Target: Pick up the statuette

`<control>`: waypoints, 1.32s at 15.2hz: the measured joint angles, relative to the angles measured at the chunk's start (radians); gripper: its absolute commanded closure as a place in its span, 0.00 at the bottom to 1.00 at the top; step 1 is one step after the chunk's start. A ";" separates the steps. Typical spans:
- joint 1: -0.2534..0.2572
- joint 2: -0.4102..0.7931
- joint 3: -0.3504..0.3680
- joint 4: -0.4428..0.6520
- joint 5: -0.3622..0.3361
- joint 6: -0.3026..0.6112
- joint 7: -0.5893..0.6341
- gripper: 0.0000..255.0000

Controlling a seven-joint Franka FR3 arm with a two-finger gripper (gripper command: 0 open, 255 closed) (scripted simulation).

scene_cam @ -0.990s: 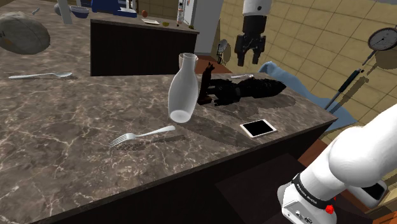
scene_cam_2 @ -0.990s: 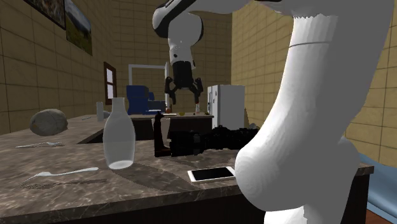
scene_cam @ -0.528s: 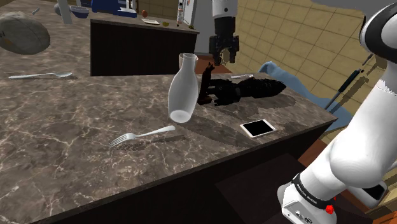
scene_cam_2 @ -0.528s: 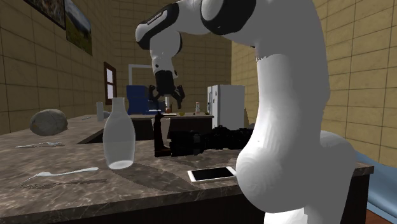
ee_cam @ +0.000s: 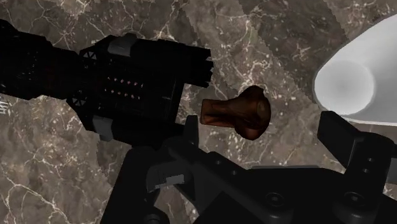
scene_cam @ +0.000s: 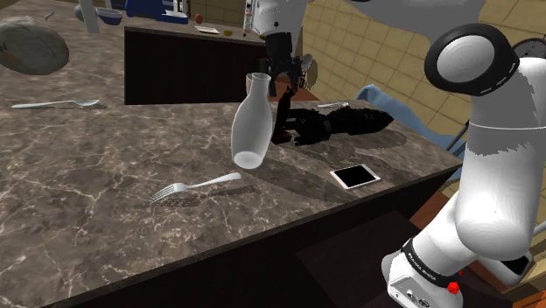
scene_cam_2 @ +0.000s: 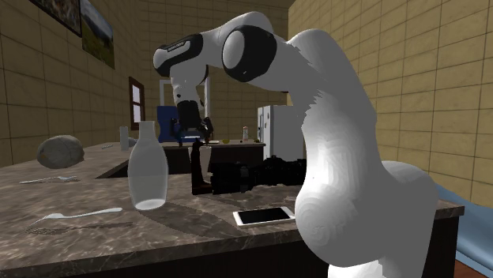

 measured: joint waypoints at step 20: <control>-0.001 -0.004 0.000 -0.039 0.000 0.035 -0.002 1.00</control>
